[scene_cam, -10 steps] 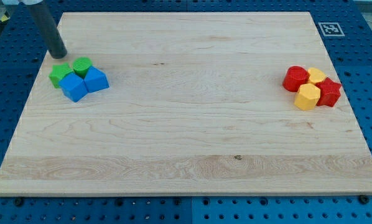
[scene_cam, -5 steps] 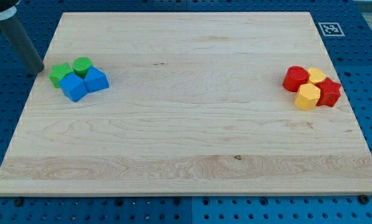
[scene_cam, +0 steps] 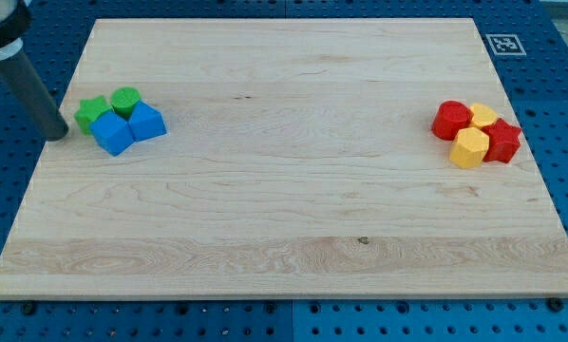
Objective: Seperate the blue blocks from the green blocks
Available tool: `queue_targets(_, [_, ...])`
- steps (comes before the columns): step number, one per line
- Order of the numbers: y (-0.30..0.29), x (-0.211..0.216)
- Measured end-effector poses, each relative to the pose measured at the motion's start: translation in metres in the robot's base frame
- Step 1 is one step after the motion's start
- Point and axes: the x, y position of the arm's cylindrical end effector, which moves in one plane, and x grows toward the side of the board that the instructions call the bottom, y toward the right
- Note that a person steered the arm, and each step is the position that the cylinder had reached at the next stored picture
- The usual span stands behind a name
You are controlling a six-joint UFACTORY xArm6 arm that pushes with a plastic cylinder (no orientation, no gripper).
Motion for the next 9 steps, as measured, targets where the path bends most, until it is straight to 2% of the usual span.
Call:
queue_targets(2, [0.037, 0.0])
queue_targets(9, [0.049, 0.0])
